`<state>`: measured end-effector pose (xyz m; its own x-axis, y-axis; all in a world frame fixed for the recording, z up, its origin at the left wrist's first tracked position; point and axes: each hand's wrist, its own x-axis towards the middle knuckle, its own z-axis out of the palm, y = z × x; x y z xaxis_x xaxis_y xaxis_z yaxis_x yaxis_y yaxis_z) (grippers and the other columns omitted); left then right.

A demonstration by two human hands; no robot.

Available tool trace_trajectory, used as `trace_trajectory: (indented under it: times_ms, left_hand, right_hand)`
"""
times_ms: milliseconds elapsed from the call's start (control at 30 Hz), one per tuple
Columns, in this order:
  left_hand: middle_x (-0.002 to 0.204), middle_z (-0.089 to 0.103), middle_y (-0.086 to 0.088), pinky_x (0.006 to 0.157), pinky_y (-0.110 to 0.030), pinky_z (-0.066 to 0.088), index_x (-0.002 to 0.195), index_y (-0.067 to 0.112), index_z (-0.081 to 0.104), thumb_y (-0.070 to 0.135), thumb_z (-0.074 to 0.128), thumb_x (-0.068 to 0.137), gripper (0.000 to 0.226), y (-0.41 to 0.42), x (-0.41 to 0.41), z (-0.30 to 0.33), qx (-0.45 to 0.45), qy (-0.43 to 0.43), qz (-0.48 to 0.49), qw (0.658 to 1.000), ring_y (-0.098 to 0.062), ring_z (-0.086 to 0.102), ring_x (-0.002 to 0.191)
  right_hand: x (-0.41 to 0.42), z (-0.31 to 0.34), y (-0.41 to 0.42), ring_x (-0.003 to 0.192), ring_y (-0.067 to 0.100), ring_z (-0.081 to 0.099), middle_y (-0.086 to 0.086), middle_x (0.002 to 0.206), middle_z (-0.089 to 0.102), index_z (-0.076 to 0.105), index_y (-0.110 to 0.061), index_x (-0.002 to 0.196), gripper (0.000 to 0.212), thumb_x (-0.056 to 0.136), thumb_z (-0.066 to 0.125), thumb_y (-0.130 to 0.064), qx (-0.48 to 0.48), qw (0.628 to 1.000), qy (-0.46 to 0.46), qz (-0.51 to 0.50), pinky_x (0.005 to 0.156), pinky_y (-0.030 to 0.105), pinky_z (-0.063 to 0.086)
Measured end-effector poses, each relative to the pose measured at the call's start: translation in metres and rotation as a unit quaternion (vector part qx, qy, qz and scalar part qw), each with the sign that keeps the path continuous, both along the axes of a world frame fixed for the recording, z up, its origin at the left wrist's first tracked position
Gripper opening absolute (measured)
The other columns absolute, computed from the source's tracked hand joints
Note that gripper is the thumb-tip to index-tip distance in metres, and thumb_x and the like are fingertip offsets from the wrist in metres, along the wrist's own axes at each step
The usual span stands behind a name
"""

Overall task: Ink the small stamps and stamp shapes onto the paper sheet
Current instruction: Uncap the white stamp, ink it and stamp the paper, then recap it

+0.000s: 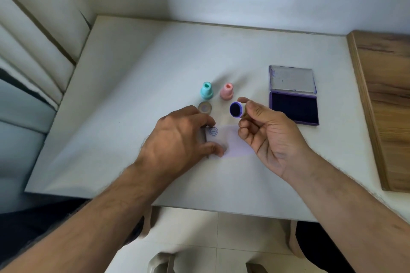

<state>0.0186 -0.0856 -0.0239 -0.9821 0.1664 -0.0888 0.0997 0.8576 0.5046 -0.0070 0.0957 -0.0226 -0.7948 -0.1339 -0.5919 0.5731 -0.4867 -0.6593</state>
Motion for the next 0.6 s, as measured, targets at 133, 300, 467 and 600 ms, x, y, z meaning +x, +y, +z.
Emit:
trace_trajectory:
  times_ms: [133,300,467,600]
  left_hand:
    - [0.094,0.059,0.012,0.077,-0.029,0.050,0.102,0.035,0.071,0.056,0.081,0.061,0.048,-0.003,0.000,-0.001,0.018,-0.027,0.033,0.999,-0.011,0.058,0.083]
    - [0.093,0.057,0.012,0.075,-0.024,0.047,0.098,0.034,0.070,0.054,0.082,0.059,0.046,-0.001,-0.001,-0.002,0.026,-0.043,0.041,0.998,-0.010,0.057,0.083]
    - [0.090,0.054,0.012,0.069,-0.020,0.037,0.095,0.033,0.069,0.053,0.082,0.061,0.042,-0.001,-0.004,-0.001,0.028,-0.047,0.043,0.998,-0.009,0.054,0.082]
    - [0.089,0.055,0.011,0.067,-0.021,0.040,0.093,0.032,0.068,0.052,0.082,0.061,0.041,-0.002,-0.002,-0.003,0.039,-0.043,0.045,0.997,-0.009,0.054,0.081]
  right_hand:
    - [0.000,-0.001,-0.002,0.056,0.014,0.057,0.006,0.068,0.065,0.071,0.001,0.103,0.020,0.085,0.069,-0.009,0.109,0.993,0.044,-0.031,0.055,0.026,0.054]
    - [0.011,0.000,-0.005,0.059,0.012,0.066,-0.005,0.071,0.074,0.077,-0.020,0.092,0.017,0.076,0.080,-0.016,0.397,0.893,0.208,0.043,0.063,0.030,0.057]
    - [0.018,-0.007,-0.011,0.073,0.011,0.069,-0.007,0.082,0.074,0.076,-0.020,0.097,0.023,0.075,0.082,-0.020,0.481,0.827,0.281,0.079,0.072,0.025,0.058]
    - [0.016,-0.011,-0.010,0.075,0.010,0.069,-0.004,0.086,0.073,0.075,-0.017,0.100,0.025,0.076,0.081,-0.021,0.510,0.793,0.319,0.095,0.069,0.018,0.056]
